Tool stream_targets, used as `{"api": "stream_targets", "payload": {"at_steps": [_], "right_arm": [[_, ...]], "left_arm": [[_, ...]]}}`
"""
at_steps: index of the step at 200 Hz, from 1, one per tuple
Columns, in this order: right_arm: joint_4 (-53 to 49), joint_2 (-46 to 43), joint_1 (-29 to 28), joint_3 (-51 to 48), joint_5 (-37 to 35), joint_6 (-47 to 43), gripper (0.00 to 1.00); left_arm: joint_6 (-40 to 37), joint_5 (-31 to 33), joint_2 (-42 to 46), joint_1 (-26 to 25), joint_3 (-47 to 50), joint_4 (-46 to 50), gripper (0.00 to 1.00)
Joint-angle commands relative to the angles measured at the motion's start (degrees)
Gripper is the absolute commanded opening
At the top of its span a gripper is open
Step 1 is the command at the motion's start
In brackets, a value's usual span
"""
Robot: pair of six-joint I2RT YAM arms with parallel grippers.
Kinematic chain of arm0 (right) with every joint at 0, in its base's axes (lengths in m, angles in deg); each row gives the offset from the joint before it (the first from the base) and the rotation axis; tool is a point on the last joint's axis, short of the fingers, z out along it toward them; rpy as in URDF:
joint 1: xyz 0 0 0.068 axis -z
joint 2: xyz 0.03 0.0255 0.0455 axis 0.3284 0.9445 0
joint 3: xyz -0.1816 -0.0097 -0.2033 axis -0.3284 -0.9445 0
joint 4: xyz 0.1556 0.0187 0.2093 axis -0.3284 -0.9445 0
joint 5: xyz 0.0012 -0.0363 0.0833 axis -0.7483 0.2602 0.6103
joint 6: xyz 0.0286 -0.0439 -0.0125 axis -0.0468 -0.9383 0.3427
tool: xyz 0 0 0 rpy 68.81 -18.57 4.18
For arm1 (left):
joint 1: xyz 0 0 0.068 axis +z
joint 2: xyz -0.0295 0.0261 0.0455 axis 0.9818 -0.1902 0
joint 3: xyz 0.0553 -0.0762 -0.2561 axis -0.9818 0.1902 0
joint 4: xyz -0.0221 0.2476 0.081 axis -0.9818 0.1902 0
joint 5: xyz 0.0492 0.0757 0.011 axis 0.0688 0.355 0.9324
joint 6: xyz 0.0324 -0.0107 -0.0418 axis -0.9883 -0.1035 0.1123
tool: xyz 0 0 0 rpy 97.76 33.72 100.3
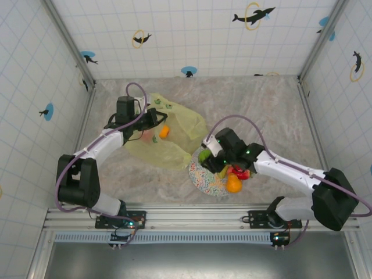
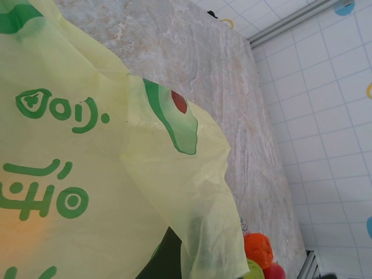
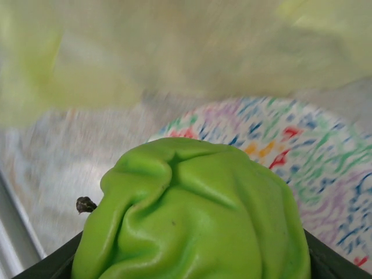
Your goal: Place the fruits into the plastic bag
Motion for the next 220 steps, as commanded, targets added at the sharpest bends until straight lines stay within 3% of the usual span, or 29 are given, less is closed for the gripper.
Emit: {"api": "stream_targets", "payload": {"at_steps": [1,47,108,149,220], "right_arm": [[13.88,4.75,2.49,0.49,0.88,6.91,0.56],[18.07,18.6,1.23,8.67,4.76,8.61,0.54],[20.45,30.93,-2.49,19.26,4.36,7.63,0.53],[29.44,38.16,-3.57,23.33,2.78,11.79,0.53],[43.0,45.8,-4.05,24.51,-5.95,20.2,0.51]], "left_arm": [[-1.02,-0.73,0.3,-0.29,-0.42,0.02,0.0],[-0.87,-1.12,0.3,-0.32,-0.34,-0.29,0.0],[-0.55,-1.4,0.66,-0.36,-0.34,-0.69,0.0],[-0.1,-1.78,1.09,-0.41,-0.19,-1.29,0.0],[0.99,-2.44,1.53,-0.49,0.19,-2.4,0.0]]}}
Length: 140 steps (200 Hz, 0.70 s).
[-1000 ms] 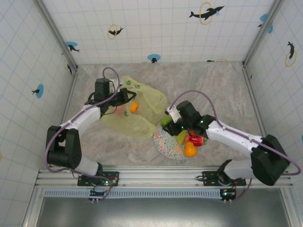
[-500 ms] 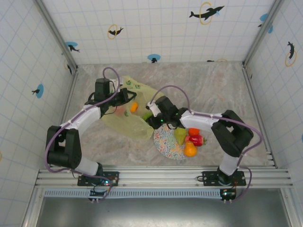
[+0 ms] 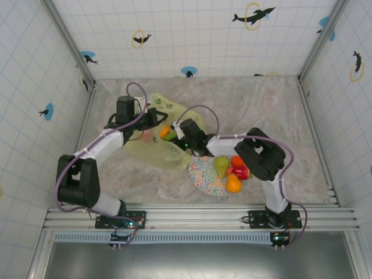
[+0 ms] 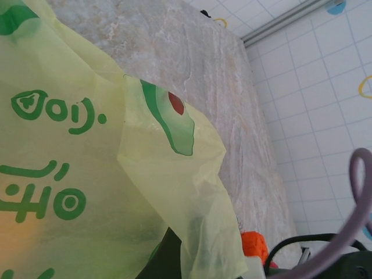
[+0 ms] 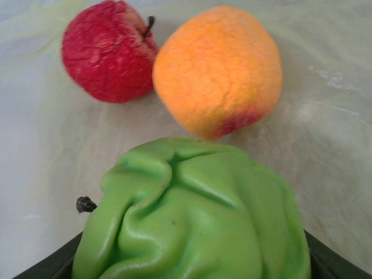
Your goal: Place the fruits into the plastic bag
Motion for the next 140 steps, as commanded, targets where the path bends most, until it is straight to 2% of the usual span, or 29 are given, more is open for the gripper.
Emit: {"api": "stream_targets", "payload": {"at_steps": [1,48,84,119,140], "right_arm": [[9.66,2.5,-0.3,2.69,-4.36,3.92,0.51],[17.5,10.04,-0.56,9.34,-9.23,10.74,0.51],[25.74,12.83,-1.38,10.29,-13.97,14.28,0.51],[26.07,12.23,-1.13,6.73,-15.76,15.92,0.56],[23.89,13.36,-0.99,8.62,-16.8,17.9,0.61]], "left_arm": [[0.71,-1.42,1.4,-0.38,0.19,-1.62,0.0],[1.17,-1.62,1.67,-0.56,0.38,-2.16,0.0],[1.22,-1.49,1.76,-0.66,0.63,-2.34,0.0],[1.25,-1.43,1.92,-0.74,0.65,-2.34,0.0],[1.26,-1.31,1.77,-0.83,0.63,-2.29,0.0]]}}
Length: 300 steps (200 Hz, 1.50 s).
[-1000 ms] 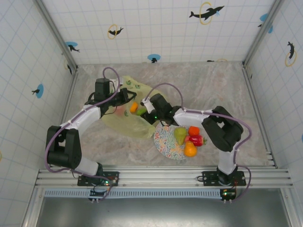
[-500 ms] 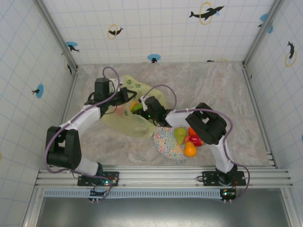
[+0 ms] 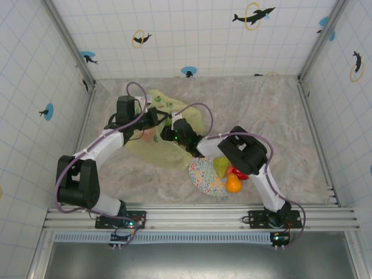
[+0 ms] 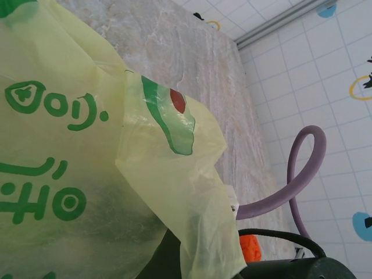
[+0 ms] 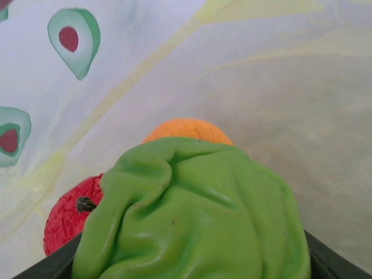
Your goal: Place the fruits into the plastic bag
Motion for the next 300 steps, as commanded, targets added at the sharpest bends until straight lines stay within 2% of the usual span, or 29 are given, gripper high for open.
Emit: {"api": "stream_targets", "payload": {"at_steps": [1,32,54,90,185,209,237,252,273,300], "right_arm": [[1.8,1.55,0.16,0.87,-3.28,3.34,0.61],[-5.18,5.21,-0.13,8.09,-1.96,5.27,0.74],[-4.35,2.88,0.02,4.85,-2.18,4.12,0.84],[-4.12,-2.41,0.52,-0.71,0.47,1.62,0.92],[-6.46,-16.04,1.62,-16.83,8.36,-5.35,0.94],[-5.61,-15.55,2.19,-17.88,10.9,-5.68,0.86],[-3.94,-11.76,2.33,-14.51,10.88,-5.02,0.63],[-2.83,-8.84,2.53,-11.37,9.6,-4.41,0.55],[-2.99,-3.75,2.95,-4.52,9.76,-2.43,0.46],[-3.08,0.75,2.78,2.56,12.24,-0.79,0.43]], "left_arm": [[0.0,-1.11,1.3,-0.35,0.41,-1.29,0.0],[-0.24,-0.87,1.21,-0.31,0.41,-1.02,0.0],[-0.46,-0.76,1.45,-0.3,0.33,-0.96,0.0],[-0.62,-0.55,1.79,-0.32,0.26,-0.7,0.0],[-1.41,0.26,1.71,-0.3,0.04,0.18,0.0],[-1.41,0.3,1.49,-0.31,0.04,0.18,0.0],[-1.51,0.34,1.3,-0.33,0.04,0.31,0.0],[-1.66,0.53,1.3,-0.34,0.03,0.41,0.0],[-1.74,0.48,1.28,-0.33,-0.15,0.57,0.0],[-1.75,0.42,1.43,-0.29,-0.11,0.53,0.0]]}}
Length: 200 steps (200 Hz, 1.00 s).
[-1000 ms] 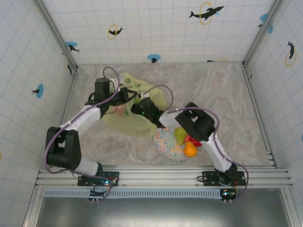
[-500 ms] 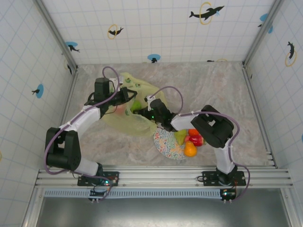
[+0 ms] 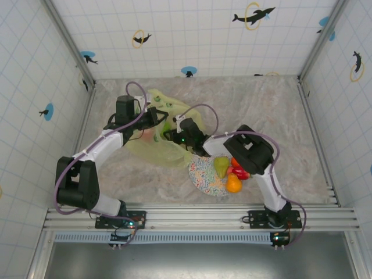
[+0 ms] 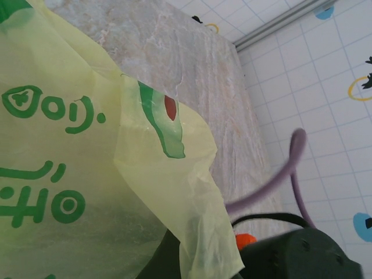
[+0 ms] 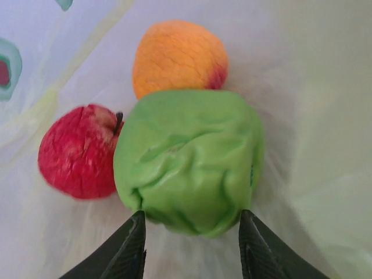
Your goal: Place the fruits into the plastic bag
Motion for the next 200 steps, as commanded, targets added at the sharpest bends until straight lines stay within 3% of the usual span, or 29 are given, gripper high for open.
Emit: {"api": "stream_targets", "payload": {"at_steps": [1,39,86,110,158,200], "right_arm": [[1.85,3.03,0.1,6.12,1.65,1.88,0.43],[1.97,-0.02,0.08,2.95,3.15,0.03,0.45],[0.75,-11.31,1.91,-10.42,7.09,-2.62,0.63],[-3.47,-17.69,2.71,-15.56,9.19,-5.6,0.68],[-20.46,-31.43,3.99,-22.44,9.28,-13.49,0.72],[-41.18,-45.43,5.1,-24.45,4.47,-20.51,0.83]], "left_arm": [[-1.56,0.16,0.75,-0.3,-0.09,0.44,0.0],[-1.39,0.05,0.95,-0.25,-0.1,0.43,0.0],[-1.25,0.47,0.65,-0.32,-0.15,0.62,0.0],[-1.21,0.36,0.29,-0.42,-0.16,0.71,0.0],[-1.83,0.58,-0.14,-0.47,-0.18,1.06,0.0],[-1.83,0.47,-0.81,-0.38,-0.18,1.15,0.0]]}}
